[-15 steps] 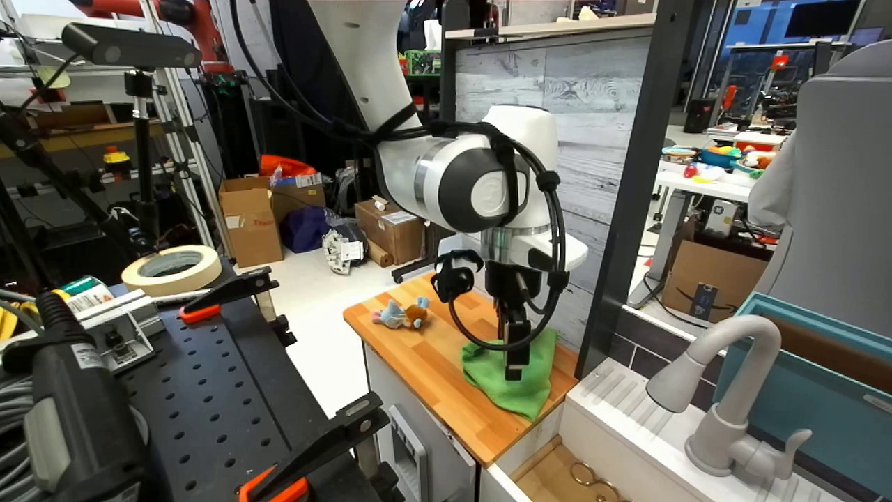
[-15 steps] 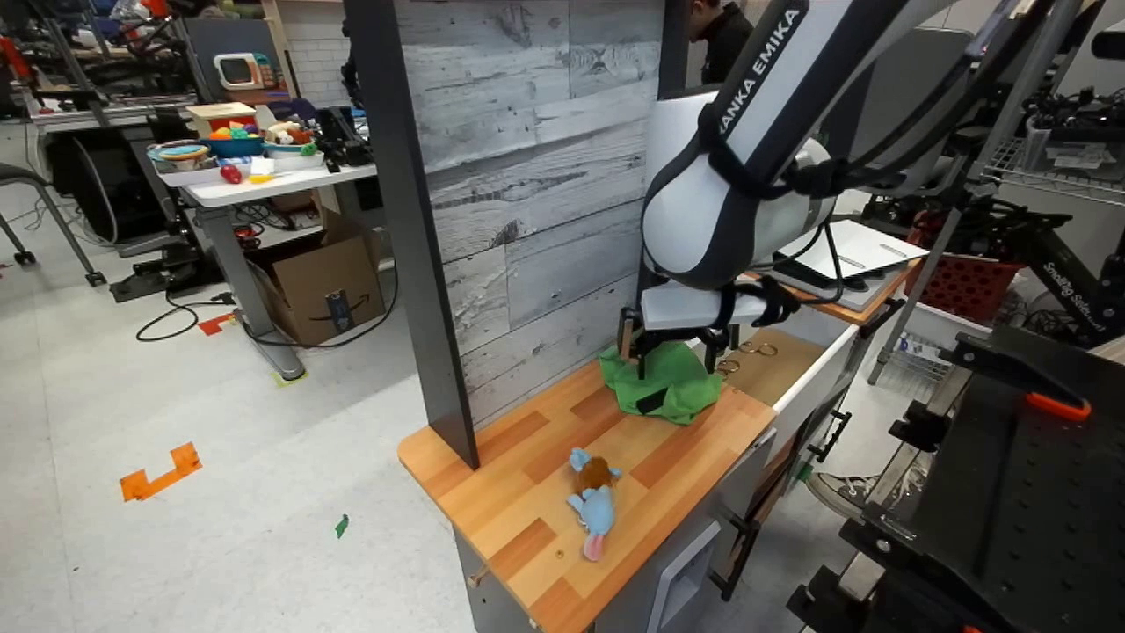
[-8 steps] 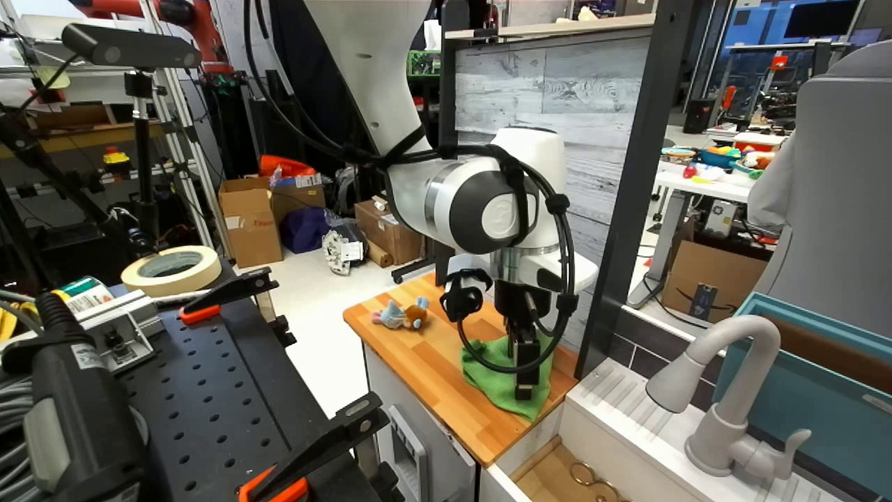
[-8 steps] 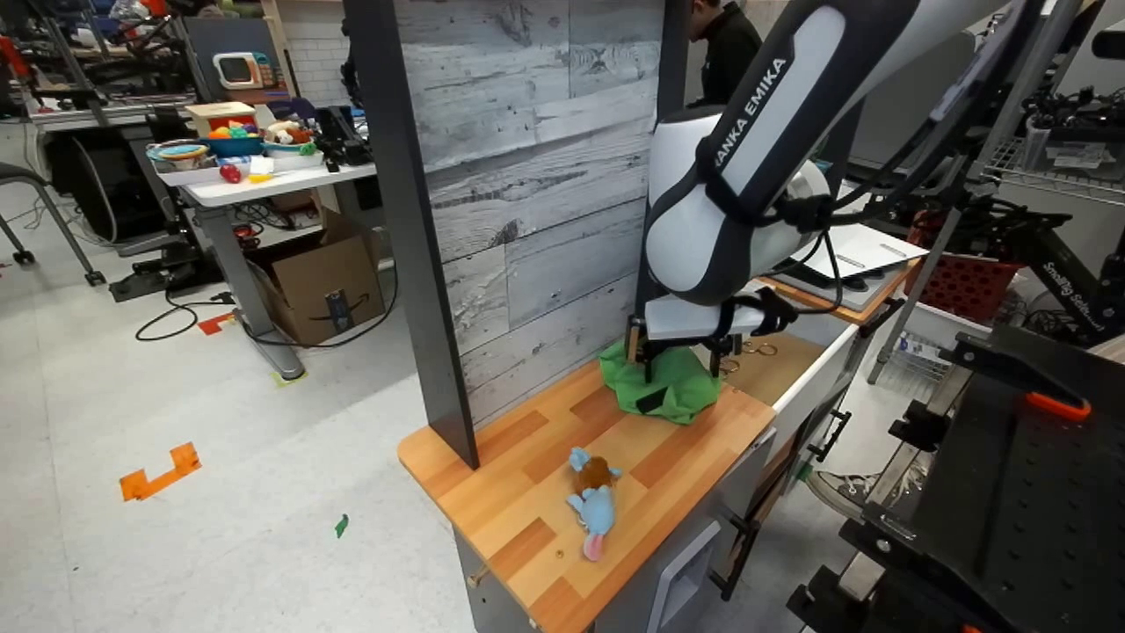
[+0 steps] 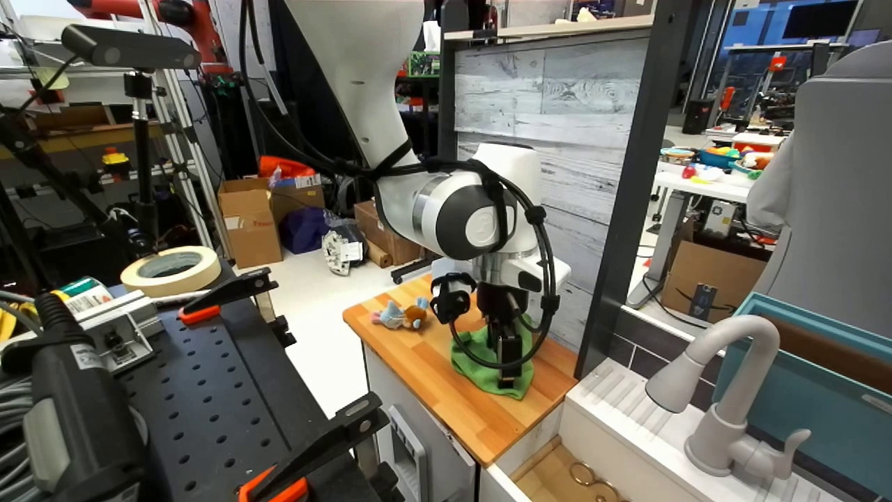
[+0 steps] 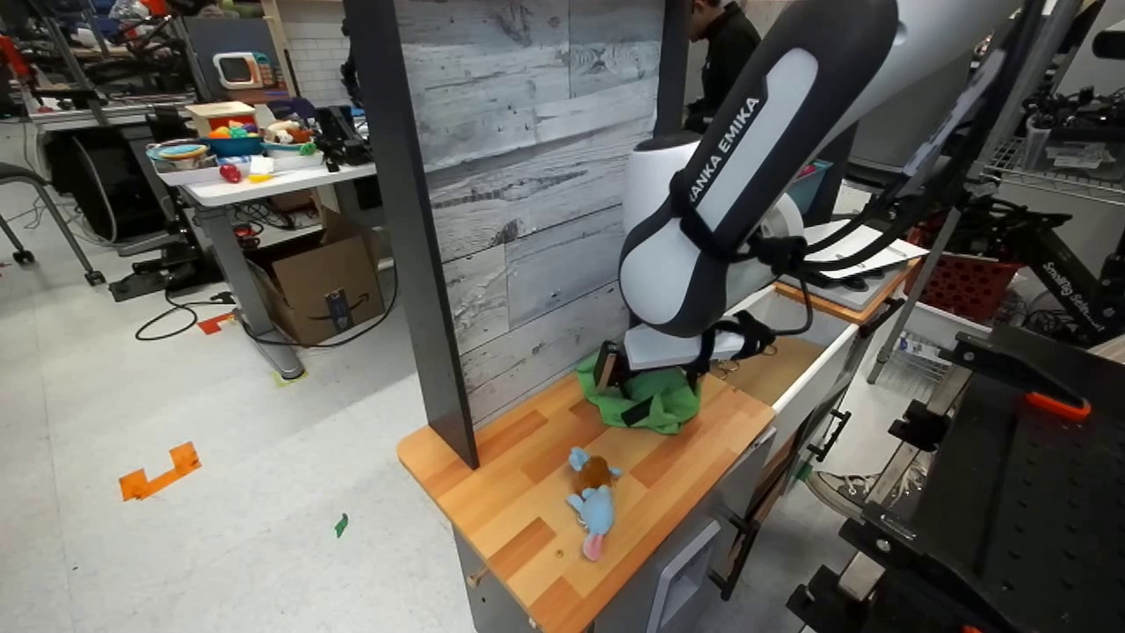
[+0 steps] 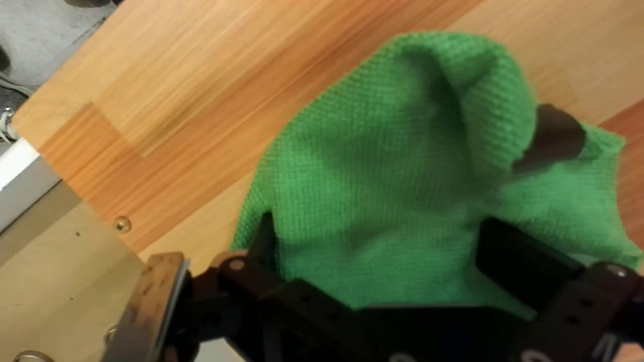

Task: Move the green cloth to the left, then pick the blue object and move it to the right on the table

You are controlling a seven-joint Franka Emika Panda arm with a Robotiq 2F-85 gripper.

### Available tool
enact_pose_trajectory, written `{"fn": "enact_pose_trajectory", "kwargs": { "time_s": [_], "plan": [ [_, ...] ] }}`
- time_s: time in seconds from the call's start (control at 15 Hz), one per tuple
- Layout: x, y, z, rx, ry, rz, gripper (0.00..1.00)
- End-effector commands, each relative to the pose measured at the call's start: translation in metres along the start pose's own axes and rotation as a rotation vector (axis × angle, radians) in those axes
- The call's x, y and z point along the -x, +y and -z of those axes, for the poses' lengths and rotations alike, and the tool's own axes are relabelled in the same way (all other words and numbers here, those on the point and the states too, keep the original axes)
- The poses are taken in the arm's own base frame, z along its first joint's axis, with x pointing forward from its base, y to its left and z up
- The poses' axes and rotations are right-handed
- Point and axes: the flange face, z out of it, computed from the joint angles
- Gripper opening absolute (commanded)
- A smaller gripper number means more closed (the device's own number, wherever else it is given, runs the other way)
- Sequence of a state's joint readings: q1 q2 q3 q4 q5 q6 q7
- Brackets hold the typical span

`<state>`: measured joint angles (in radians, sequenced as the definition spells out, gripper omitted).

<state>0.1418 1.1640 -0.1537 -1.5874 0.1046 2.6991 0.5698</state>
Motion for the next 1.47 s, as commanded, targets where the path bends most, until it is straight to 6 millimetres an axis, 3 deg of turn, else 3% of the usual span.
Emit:
{"fn": "enact_pose_trajectory", "kwargs": {
  "time_s": [0.0, 0.47, 0.73, 1.0, 1.4],
  "plan": [
    [0.018, -0.035, -0.008, -0.046, 0.010, 0.083, 1.00],
    [0.046, -0.093, 0.002, -0.078, 0.040, 0.170, 1.00],
    [0.061, -0.112, 0.013, -0.103, 0.103, 0.203, 1.00],
    [0.069, -0.105, 0.039, -0.141, 0.213, 0.187, 1.00],
    [0.107, -0.057, 0.067, -0.205, 0.319, 0.185, 1.00]
  ]
}}
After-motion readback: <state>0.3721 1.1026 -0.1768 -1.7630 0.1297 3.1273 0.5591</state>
